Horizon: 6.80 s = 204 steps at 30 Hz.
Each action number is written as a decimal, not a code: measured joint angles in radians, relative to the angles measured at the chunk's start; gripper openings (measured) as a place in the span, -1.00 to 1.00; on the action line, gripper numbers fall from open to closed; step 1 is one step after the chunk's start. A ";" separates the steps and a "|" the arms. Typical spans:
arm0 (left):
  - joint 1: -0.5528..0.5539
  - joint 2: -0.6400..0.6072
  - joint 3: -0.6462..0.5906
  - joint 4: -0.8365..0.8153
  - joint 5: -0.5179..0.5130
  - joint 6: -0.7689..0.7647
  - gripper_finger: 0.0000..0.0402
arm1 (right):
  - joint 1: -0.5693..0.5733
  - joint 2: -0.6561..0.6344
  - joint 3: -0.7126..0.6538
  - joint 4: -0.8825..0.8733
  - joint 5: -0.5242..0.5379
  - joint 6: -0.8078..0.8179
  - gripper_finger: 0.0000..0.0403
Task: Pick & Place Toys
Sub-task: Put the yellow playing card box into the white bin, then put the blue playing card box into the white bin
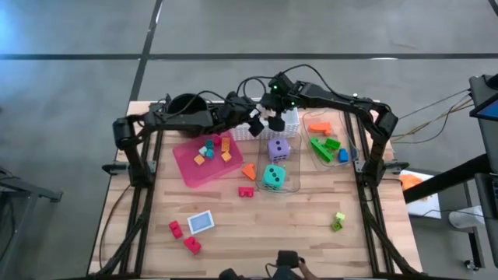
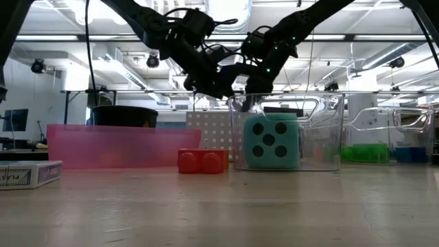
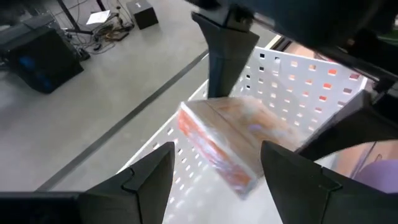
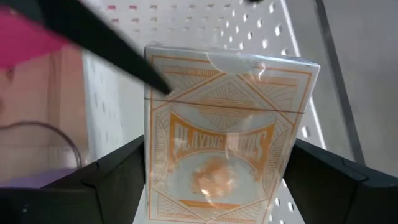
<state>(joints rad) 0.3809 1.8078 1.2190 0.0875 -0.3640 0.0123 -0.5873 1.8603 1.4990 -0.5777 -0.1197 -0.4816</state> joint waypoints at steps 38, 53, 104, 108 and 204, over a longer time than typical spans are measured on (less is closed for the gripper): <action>0.101 -0.027 -0.079 0.154 0.331 0.132 0.20 | 0.032 -0.001 0.001 0.038 -0.023 -0.240 0.65; 0.135 -0.026 -0.080 0.056 0.225 0.118 0.20 | 0.041 -0.014 0.001 0.090 -0.020 -0.259 0.65; 0.149 -0.031 -0.081 0.060 0.207 0.059 0.20 | 0.044 -0.021 0.034 0.033 -0.091 -0.133 0.65; 0.144 -0.087 -0.081 -0.016 0.218 0.042 0.20 | 0.047 -0.049 0.032 -0.070 -0.031 -0.135 0.65; -0.972 -0.428 -0.504 -0.448 0.093 -0.762 0.85 | 0.601 -0.597 -0.725 0.342 -0.194 0.378 0.65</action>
<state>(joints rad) -0.5910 1.3802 0.7147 -0.3601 -0.2708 -0.7492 0.0135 1.2629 0.7738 -0.2357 -0.3141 -0.1040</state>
